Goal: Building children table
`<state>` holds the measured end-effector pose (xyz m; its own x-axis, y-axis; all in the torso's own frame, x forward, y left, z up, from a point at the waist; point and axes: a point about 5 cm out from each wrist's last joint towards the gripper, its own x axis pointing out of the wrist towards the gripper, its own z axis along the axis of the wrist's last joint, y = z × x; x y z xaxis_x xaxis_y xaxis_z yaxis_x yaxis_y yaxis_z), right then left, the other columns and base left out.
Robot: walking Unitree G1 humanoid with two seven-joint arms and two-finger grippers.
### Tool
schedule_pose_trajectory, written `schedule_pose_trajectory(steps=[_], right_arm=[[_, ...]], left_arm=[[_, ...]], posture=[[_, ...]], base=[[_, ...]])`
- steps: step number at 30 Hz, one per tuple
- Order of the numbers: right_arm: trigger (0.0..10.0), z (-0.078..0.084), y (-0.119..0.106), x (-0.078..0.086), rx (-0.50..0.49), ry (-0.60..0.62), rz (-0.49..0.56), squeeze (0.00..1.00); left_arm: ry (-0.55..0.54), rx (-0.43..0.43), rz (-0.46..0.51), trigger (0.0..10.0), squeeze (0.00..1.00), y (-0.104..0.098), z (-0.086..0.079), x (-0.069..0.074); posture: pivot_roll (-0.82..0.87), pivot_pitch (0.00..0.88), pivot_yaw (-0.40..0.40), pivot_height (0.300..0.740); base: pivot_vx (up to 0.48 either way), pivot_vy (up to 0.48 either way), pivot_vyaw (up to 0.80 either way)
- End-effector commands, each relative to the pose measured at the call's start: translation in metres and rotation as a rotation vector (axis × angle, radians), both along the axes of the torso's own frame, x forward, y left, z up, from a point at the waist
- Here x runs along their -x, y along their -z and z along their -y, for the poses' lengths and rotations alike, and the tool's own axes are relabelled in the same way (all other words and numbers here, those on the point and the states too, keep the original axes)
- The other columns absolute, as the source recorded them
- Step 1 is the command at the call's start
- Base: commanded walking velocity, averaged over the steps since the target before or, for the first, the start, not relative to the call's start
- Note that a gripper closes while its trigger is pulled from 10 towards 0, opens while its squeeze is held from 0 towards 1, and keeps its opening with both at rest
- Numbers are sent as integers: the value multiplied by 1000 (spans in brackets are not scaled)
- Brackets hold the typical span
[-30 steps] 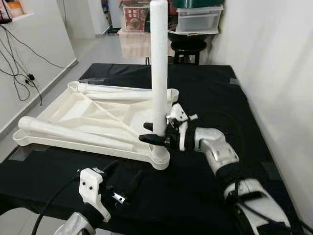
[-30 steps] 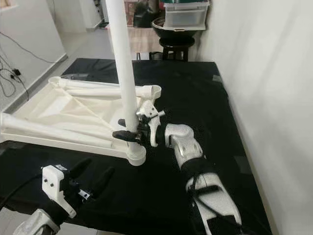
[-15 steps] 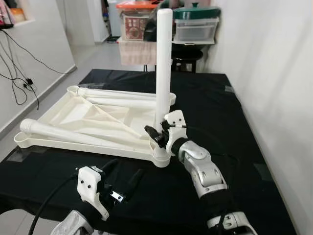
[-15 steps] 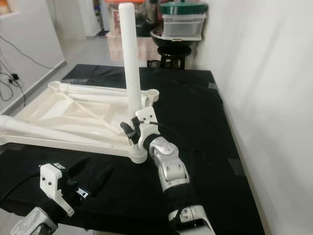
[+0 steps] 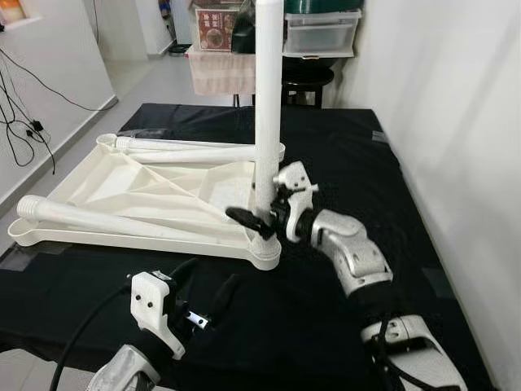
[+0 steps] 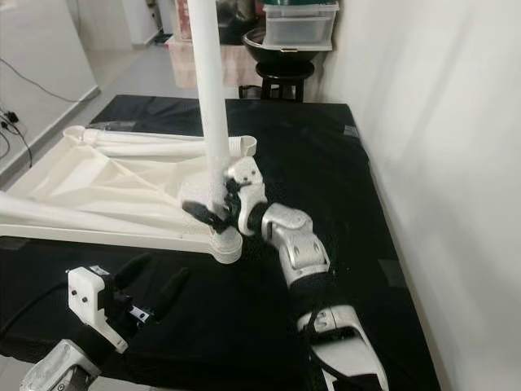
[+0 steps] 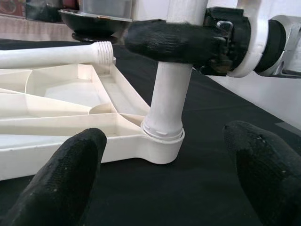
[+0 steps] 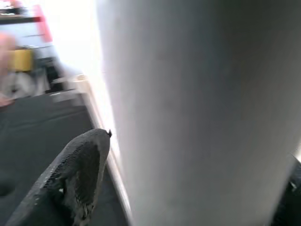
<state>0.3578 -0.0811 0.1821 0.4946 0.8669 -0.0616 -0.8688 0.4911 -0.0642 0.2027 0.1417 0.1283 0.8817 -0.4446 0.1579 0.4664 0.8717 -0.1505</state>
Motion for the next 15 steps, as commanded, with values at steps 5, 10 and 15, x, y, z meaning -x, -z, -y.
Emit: schedule_pose_trajectory(steps=[5,10,15], right_arm=[[10000,-7,1,-4,41,-149,-18,0],[0,-6,5,-9,48,-131,-56,0],[0,2,15,-7,73,-149,-74,0]], left_arm=[[1,-3,-18,10000,0,5,0,0],[3,-3,-20,10000,0,5,1,1],[2,-2,-19,10000,0,5,2,2]], posture=[[11,5,-4,740],[22,8,-7,740],[12,15,-7,740]], base=[[0,0,0],[0,0,0],[0,0,0]])
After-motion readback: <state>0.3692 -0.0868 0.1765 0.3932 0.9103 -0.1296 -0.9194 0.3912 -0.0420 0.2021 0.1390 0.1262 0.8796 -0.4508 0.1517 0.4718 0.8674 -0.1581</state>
